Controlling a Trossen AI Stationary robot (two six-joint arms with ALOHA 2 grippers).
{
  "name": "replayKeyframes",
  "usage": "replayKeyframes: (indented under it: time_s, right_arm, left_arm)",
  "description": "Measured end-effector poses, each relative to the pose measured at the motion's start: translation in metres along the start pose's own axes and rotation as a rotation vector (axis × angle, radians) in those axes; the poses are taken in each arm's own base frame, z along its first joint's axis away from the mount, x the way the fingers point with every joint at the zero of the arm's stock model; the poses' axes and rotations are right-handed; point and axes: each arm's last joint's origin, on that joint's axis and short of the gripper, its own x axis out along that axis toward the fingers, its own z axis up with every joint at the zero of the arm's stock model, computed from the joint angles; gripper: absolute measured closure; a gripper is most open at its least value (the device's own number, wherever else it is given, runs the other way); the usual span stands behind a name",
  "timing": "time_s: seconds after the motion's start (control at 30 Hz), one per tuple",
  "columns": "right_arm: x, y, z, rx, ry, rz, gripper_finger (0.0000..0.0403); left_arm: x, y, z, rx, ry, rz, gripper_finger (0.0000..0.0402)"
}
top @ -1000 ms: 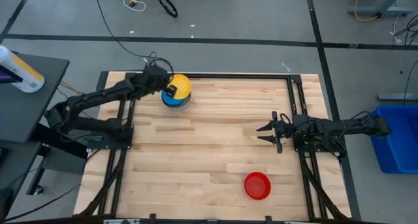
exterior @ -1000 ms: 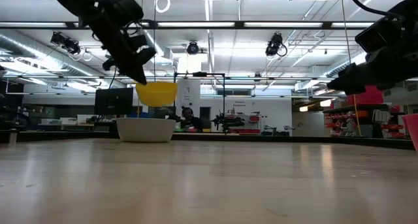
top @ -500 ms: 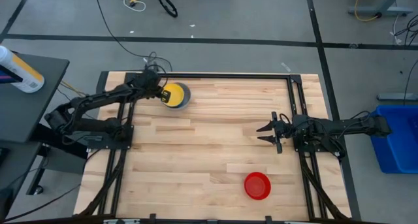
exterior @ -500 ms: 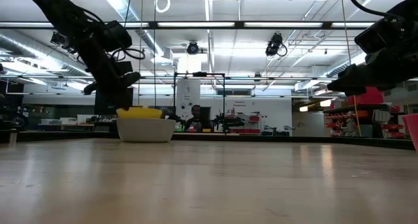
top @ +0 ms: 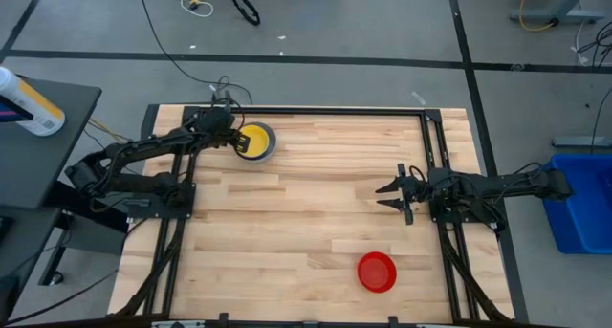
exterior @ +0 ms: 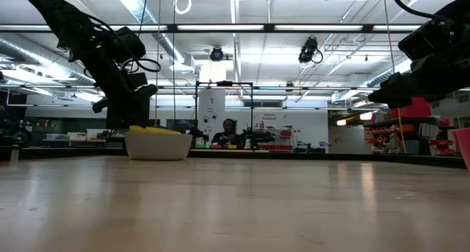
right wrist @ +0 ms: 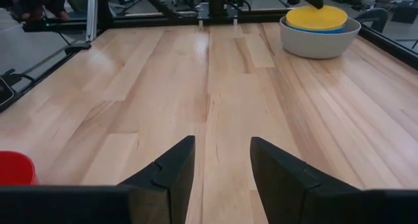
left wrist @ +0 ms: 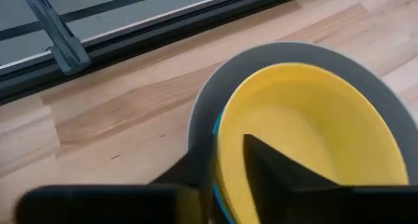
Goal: Nest bowls inside each other
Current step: Stack the yellow bowl on the light blue bowl, then stack the red bowl on the yellow bowl
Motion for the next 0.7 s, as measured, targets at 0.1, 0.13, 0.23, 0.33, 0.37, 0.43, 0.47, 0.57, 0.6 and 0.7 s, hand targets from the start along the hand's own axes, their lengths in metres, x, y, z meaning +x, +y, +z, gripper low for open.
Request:
replayKeyframes:
  time_s: [0.1, 0.13, 0.23, 0.33, 0.37, 0.43, 0.47, 0.57, 0.6, 0.7]
  right_arm:
    - [0.000, 0.000, 0.000, 0.002, 0.000, 0.000, 0.0242]
    - [0.000, 0.000, 0.000, 0.002, 0.000, 0.000, 0.0241]
    - [0.000, 0.000, 0.000, 0.002, 0.000, 0.000, 0.0240]
    - [0.000, 0.000, 0.000, 0.002, 0.000, 0.000, 0.0244]
    - [0.000, 0.000, 0.000, 0.001, -0.001, 0.000, 0.0245]
    - [0.000, 0.000, 0.000, -0.004, -0.001, -0.008, 0.0247]
    - [0.000, 0.000, 0.000, -0.003, -0.001, -0.016, 0.0247]
    - [0.000, 0.000, 0.001, 0.030, -0.015, 0.010, 0.0246]
    - [0.000, 0.001, 0.003, 0.045, -0.028, 0.041, 0.0245]
    - [-0.001, 0.007, 0.008, 0.044, -0.067, 0.212, 0.0241]
  left_arm:
    - [0.000, 0.000, 0.000, 0.003, -0.001, 0.002, 0.0261]
    - [0.000, 0.000, 0.000, 0.004, -0.001, 0.002, 0.0247]
    - [0.000, 0.000, 0.001, 0.012, -0.007, 0.000, 0.0212]
    - [-0.002, -0.001, 0.006, 0.029, -0.060, -0.009, 0.0189]
    - [-0.004, -0.003, 0.009, 0.043, -0.094, -0.023, 0.0184]
    - [-0.011, -0.009, 0.014, 0.065, -0.162, -0.072, 0.0180]
    - [-0.016, -0.014, 0.016, 0.087, -0.199, -0.110, 0.0179]
    - [-0.034, -0.033, 0.019, 0.155, -0.301, -0.235, 0.0184]
    - [-0.041, -0.041, 0.018, 0.186, -0.327, -0.272, 0.0186]
    - [-0.064, -0.061, 0.012, 0.260, -0.402, -0.356, 0.0196]
